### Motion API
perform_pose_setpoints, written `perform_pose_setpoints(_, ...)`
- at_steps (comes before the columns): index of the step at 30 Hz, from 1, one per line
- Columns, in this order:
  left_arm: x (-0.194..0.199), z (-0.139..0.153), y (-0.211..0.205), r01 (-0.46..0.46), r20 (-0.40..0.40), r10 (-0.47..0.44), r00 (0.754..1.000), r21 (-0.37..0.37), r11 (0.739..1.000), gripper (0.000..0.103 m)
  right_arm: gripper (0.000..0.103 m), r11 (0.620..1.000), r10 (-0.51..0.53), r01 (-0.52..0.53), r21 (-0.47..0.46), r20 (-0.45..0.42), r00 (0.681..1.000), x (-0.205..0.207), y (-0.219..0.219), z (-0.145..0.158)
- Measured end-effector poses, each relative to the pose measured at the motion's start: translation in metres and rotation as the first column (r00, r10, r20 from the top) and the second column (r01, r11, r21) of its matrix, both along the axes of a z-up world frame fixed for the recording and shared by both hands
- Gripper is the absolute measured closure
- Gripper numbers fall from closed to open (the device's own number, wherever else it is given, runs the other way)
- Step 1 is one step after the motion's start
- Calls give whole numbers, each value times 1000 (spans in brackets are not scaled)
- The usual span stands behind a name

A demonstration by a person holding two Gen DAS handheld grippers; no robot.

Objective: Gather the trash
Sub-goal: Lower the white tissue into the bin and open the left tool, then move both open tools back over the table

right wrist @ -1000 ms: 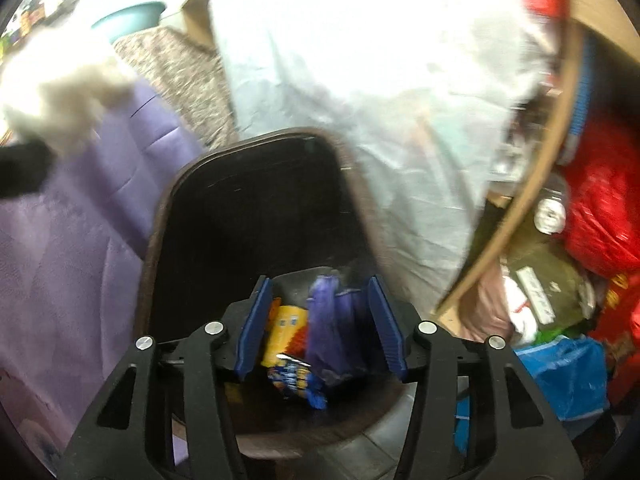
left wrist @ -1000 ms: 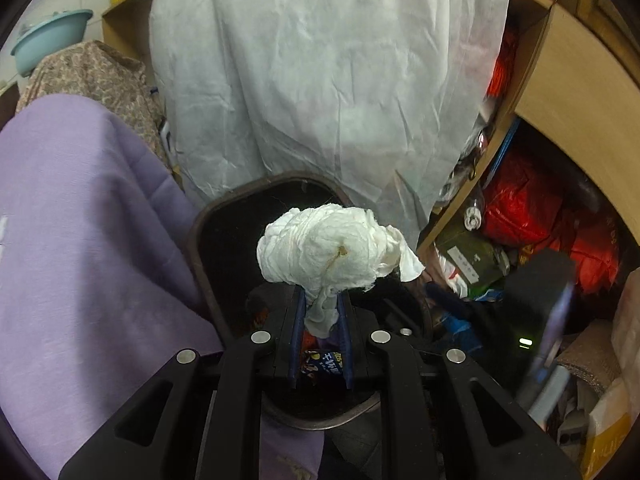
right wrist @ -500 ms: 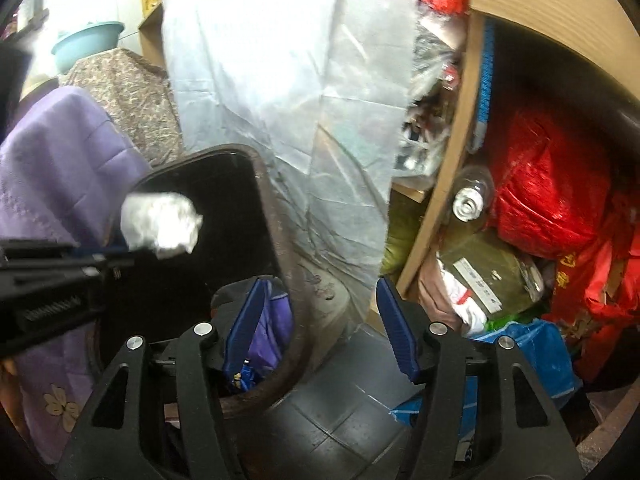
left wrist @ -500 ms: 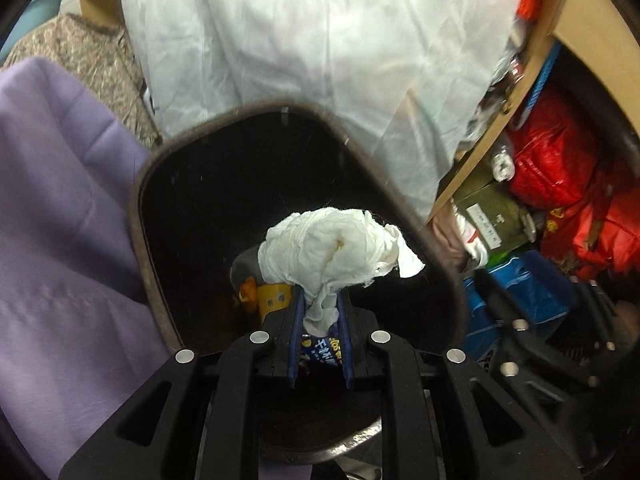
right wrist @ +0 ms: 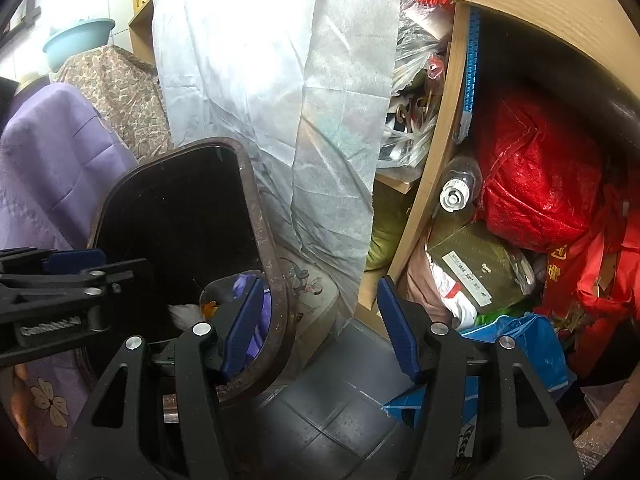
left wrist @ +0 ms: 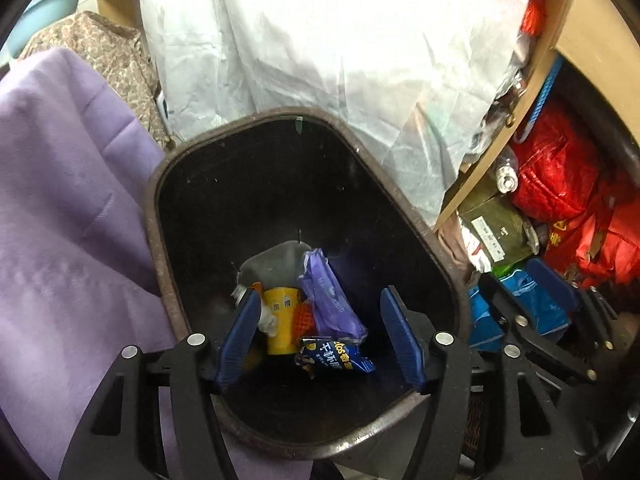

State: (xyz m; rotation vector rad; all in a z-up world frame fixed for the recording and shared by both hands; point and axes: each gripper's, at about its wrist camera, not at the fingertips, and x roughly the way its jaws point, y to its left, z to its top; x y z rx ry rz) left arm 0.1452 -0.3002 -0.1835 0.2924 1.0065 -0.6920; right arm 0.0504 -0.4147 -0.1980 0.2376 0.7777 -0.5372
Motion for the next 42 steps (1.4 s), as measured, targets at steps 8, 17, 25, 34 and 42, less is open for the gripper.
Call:
perform_pose_setpoints(8, -23, 42, 36, -72, 8, 74, 997, -151, 986, 25, 39, 1000, -14, 13, 11, 31, 999, -2, -1, 6)
perform_pose_setpoints(17, -60, 107, 90, -66, 130, 104, 986, -265, 962, 14, 39, 999, 40, -42, 13, 117, 992, 5, 19, 42)
perform_pose_setpoints(25, -59, 143, 172, -138, 190, 189, 963, -254, 957, 9, 27, 942, 335, -333, -44, 189, 923, 40, 95, 112)
perform_pose_setpoints(34, -40, 168, 294, -345, 230, 388, 892, -206, 915, 9, 27, 701, 687, -712, 33, 236, 687, 94, 209, 167)
perform_pose_setpoints(42, -11, 173, 403, -527, 225, 548, 806, -152, 836, 9, 27, 480, 852, -875, 67, 199, 483, 136, 311, 186)
